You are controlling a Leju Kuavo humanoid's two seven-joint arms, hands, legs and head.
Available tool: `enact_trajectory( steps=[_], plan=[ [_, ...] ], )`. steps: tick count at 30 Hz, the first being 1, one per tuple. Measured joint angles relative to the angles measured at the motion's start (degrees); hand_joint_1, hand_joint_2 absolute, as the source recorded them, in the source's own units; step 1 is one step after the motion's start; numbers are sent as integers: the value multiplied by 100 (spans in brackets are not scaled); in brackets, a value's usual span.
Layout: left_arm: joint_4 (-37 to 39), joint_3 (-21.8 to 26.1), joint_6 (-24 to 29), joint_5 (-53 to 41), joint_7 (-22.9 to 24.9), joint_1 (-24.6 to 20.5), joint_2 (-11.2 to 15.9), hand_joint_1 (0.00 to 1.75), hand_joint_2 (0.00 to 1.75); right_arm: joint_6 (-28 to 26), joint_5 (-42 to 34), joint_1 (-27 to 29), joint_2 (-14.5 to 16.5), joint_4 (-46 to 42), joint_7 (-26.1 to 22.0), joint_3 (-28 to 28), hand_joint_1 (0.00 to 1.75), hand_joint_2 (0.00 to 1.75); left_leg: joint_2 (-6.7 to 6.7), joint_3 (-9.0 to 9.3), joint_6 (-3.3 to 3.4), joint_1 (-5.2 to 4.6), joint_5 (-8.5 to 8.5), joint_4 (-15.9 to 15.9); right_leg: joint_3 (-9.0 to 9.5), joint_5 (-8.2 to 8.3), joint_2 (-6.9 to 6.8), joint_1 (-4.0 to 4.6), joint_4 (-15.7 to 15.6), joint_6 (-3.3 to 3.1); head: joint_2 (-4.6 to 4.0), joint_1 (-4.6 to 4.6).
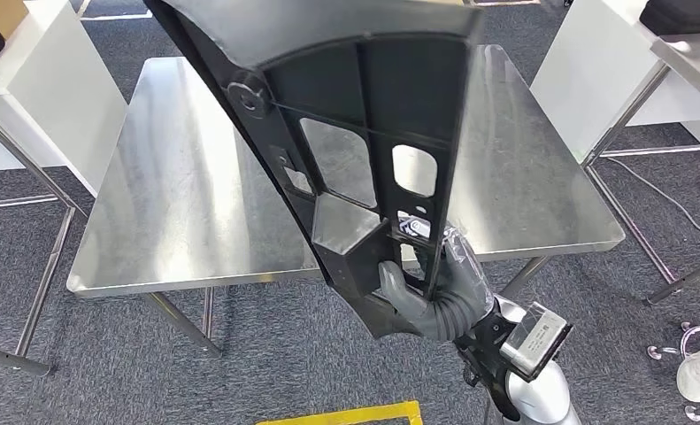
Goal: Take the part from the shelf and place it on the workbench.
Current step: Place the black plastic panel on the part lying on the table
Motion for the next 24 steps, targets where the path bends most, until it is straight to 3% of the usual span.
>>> enact_trajectory(
  steps=[1,2,4,5,7,8,10,11,13,15,17,18,21,22,24],
  plan=[
    [1,1,0,-1,-1,3,-3,0,175,0,1,10,-5,0,2,0,175,175,-4,45,-4,1,-43,0,-156,-3,-1,-10,110,27,0,-1],
    [1,1,-1,-3,-3,5,-4,0,175,0,1,15,-10,0,2,-1,175,175,-9,104,-14,4,-92,0,-200,98,-3,-19,4,75,0,-1],
    [1,3,-5,-13,-13,6,-7,0,175,0,1,14,-15,0,2,-2,175,175,-18,236,-51,11,-209,-2,-5,558,-23,-35,-726,199,-1,1],
    [1,4,-10,-22,-22,5,-6,0,175,0,0,14,-18,1,2,-2,175,175,-20,302,-80,8,-277,-4,113,732,-47,-32,-1084,196,-1,-1],
    [2,10,-24,-44,-43,2,-2,0,175,0,-1,15,-26,0,2,-2,175,175,-12,385,-154,-9,-382,-15,257,883,-87,-6,-1446,68,-1,-6],
    [3,14,-31,-59,-55,0,1,0,175,-2,-1,16,-30,-1,2,-3,175,175,-6,420,-186,-17,-403,-3,284,849,-88,8,-1449,-31,0,-11],
    [3,21,-50,-84,-74,-11,3,0,175,-5,-2,20,-33,-6,1,-6,175,175,8,393,-230,-6,-379,162,386,840,-56,-10,-1463,-150,0,-15],
    [3,23,-58,-95,-83,-22,1,0,175,-7,-3,18,-33,-9,1,-6,175,175,14,279,-248,3,-354,385,451,802,-48,-19,-1469,-204,0,-19],
    [6,27,-67,-106,-95,-37,-3,0,175,-7,-3,17,-33,-14,-1,-4,175,175,21,-155,-293,14,-428,1036,582,704,-47,-20,-1483,-293,-1,-20],
    [15,44,-68,-107,-99,-31,-3,0,175,-7,-4,26,-33,-13,-1,-3,175,175,22,-652,-326,14,-726,1571,710,591,-37,-6,-1483,-326,-1,-22],
    [30,66,-68,-109,-103,-23,-2,0,175,-7,-4,38,-34,-13,-1,-2,175,175,22,-917,-320,12,-852,1589,876,466,-16,10,-1482,-321,0,-23],
    [38,73,-67,-112,-109,-23,-1,0,175,-7,-4,40,-34,-13,-1,-2,175,175,21,-925,-295,8,-719,1365,977,400,-5,20,-1481,-312,0,-22],
    [63,97,-61,-128,-143,-14,14,0,175,-5,-8,28,-32,-6,1,2,175,175,3,-779,-149,-49,183,485,1217,188,16,57,-1478,-258,0,-9],
    [74,103,-55,-132,-155,-11,17,0,175,-4,-9,19,-29,-2,4,5,175,175,-4,-746,-114,-77,373,350,1240,133,24,67,-1487,-230,0,-4],
    [88,110,-33,-146,-181,-20,17,0,175,-3,-10,-9,-22,0,10,10,175,175,-12,-707,-88,-107,407,287,1258,64,39,85,-1532,-166,0,-7]
  ],
)
